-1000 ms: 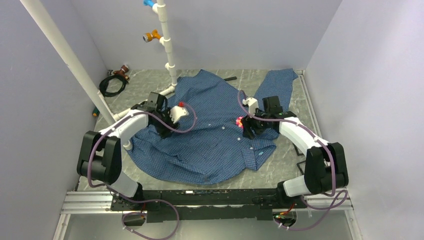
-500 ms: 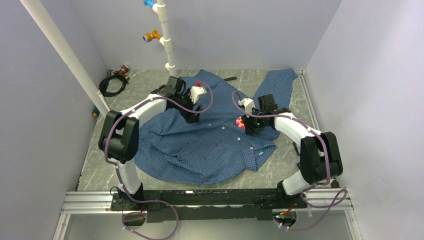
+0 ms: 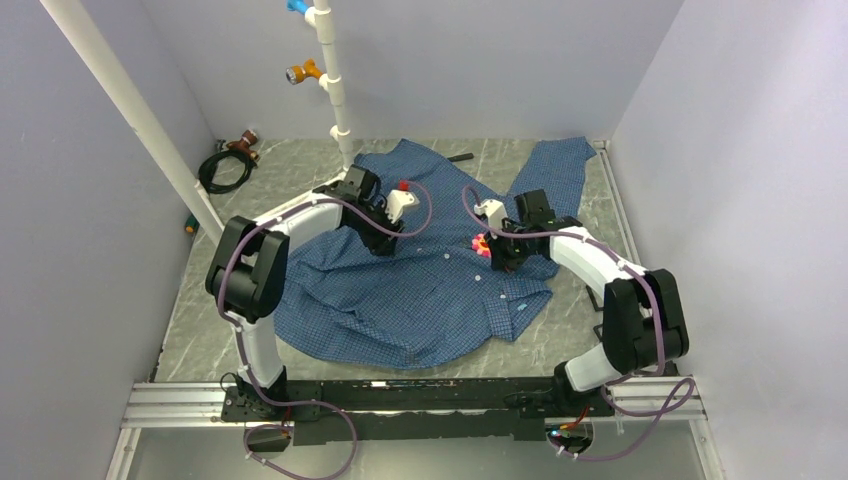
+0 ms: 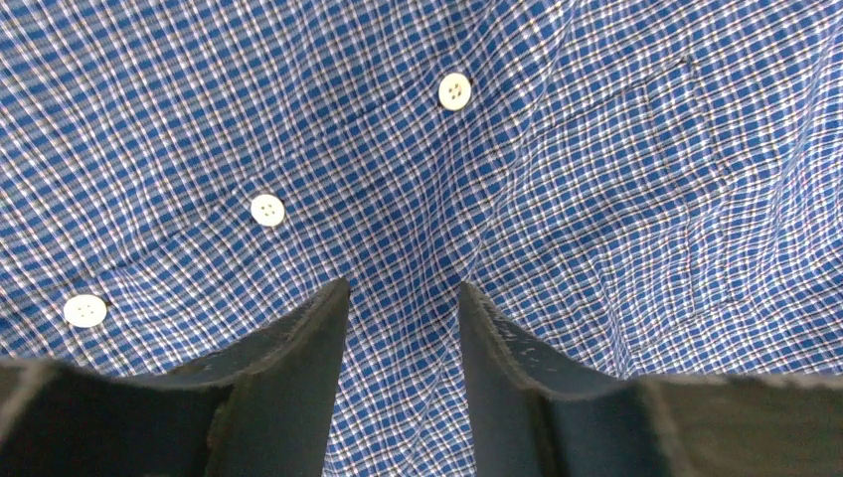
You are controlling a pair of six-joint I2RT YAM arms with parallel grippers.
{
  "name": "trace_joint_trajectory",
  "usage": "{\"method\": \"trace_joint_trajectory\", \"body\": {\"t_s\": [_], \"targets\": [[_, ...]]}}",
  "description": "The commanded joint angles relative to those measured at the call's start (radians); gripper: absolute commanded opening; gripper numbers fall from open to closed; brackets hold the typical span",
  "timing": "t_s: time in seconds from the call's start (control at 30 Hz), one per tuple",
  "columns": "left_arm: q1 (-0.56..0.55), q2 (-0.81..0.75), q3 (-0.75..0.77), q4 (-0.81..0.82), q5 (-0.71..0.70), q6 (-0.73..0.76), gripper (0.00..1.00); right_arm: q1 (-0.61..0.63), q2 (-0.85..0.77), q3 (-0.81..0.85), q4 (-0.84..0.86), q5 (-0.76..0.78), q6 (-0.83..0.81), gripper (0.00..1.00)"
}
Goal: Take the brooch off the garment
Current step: Adjust the clothes at the center of the board.
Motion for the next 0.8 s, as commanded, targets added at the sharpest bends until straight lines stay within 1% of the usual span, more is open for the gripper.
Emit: {"method": "trace_joint_trajectory", "body": {"t_s": [0.0, 0.03, 0.07, 0.17, 0.2, 0.23, 0.3, 0.37, 0.4, 0.47, 0.6, 0.67, 0.73, 0.77], "targets": [[-0.006, -0.031, -0.018, -0.039, -0.074, 0.092, 0.63, 0.005, -0.067, -0.003, -0.021, -0.056, -0.036, 0.00], [-0.007, -0.042, -0.030, -0.029, -0.077, 0.099, 0.71, 0.005, -0.069, -0.007, -0.020, -0.058, -0.040, 0.00], [-0.010, -0.051, -0.036, -0.024, -0.078, 0.106, 0.76, 0.005, -0.069, -0.013, -0.019, -0.054, -0.046, 0.00], [-0.026, -0.050, -0.040, -0.014, -0.100, 0.128, 0.81, 0.001, -0.062, -0.012, -0.011, -0.015, -0.034, 0.00], [-0.030, -0.048, -0.041, -0.009, -0.105, 0.131, 0.82, -0.003, -0.064, -0.012, -0.011, -0.003, -0.035, 0.04], [-0.035, -0.043, -0.041, -0.009, -0.111, 0.136, 0.82, -0.009, -0.070, -0.016, -0.004, 0.006, -0.035, 0.15], [-0.049, -0.026, -0.029, -0.022, -0.129, 0.147, 0.79, -0.012, -0.091, -0.033, 0.028, 0.041, -0.042, 0.48], [-0.057, -0.017, -0.022, -0.032, -0.142, 0.160, 0.72, -0.012, -0.091, -0.039, 0.049, 0.073, -0.056, 0.67], [-0.058, -0.018, -0.024, -0.032, -0.149, 0.165, 0.67, -0.012, -0.080, -0.039, 0.057, 0.096, -0.062, 0.71], [-0.061, -0.024, -0.033, -0.013, -0.172, 0.173, 0.56, -0.012, -0.046, -0.036, 0.059, 0.114, -0.078, 0.71], [-0.061, -0.013, -0.025, -0.023, -0.191, 0.180, 0.41, -0.012, 0.009, -0.043, 0.072, 0.146, -0.105, 0.64], [-0.062, -0.013, -0.028, -0.024, -0.189, 0.182, 0.32, -0.012, 0.018, -0.052, 0.093, 0.183, -0.112, 0.56], [-0.061, -0.022, -0.033, -0.028, -0.180, 0.186, 0.20, -0.012, 0.011, -0.054, 0.100, 0.196, -0.118, 0.42], [-0.060, -0.030, -0.040, -0.032, -0.175, 0.188, 0.12, -0.012, 0.005, -0.049, 0.090, 0.194, -0.117, 0.32]]}}
